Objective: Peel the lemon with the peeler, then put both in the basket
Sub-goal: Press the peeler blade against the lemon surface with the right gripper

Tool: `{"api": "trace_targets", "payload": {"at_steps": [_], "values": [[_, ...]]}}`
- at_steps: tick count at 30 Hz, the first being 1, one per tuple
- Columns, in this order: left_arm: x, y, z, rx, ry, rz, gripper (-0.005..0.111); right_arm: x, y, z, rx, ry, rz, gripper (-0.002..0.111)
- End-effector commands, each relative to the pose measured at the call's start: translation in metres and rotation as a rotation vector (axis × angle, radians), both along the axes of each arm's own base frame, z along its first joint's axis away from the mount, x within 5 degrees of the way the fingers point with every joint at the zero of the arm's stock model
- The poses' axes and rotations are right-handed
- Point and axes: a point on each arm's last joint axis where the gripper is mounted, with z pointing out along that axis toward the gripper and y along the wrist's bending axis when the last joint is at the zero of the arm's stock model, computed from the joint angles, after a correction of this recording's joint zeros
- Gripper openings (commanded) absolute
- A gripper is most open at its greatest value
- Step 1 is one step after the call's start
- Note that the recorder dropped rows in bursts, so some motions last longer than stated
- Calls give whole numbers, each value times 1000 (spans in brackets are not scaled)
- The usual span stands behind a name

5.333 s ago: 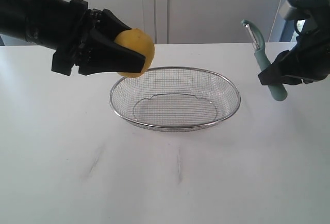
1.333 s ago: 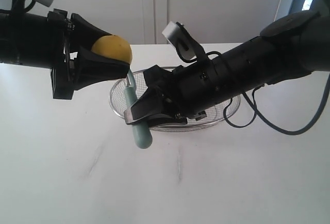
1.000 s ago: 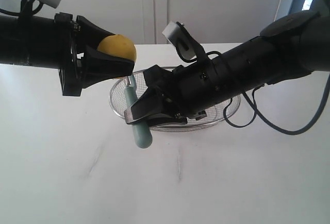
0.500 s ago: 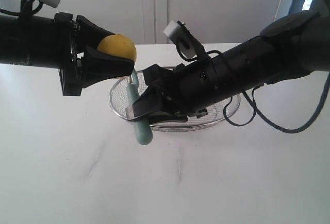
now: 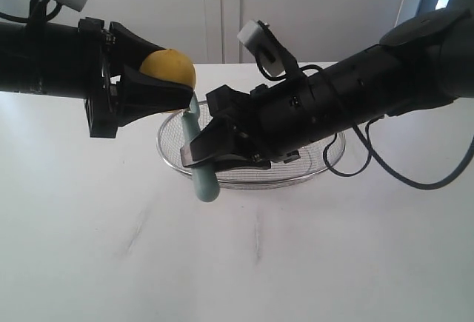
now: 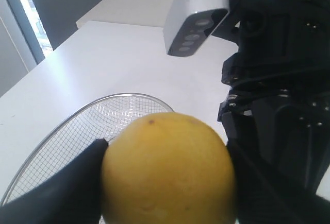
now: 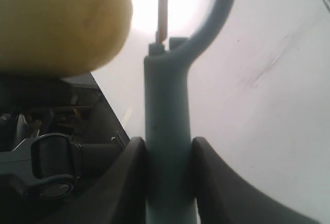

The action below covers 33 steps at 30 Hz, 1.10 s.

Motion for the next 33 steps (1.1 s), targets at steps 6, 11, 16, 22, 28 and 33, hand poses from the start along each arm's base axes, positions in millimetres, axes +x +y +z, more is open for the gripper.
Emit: {"api": "trace_targets", "payload": {"at_steps": [6,11,16,22,28,33], "values": [[-2,-2,4,-38,4,-8,0,-1,-1,5,11,-16,-10,0],[-2,-2,4,-38,4,-8,0,-1,-1,5,8,-20,-19,0],[-2,-2,4,-38,4,-8,0,0,-1,5,7,-21,-20,0],[-2,-2,4,-32,2,-8,0,-2,-3,10,10,-45,-28,0],[-2,-2,3,-31,2,-6,0,-4,-6,20,5,-98,-51,0],[-2,-2,3,-30,1,-7,0,-7,-7,26,8,-119,-50,0]]}}
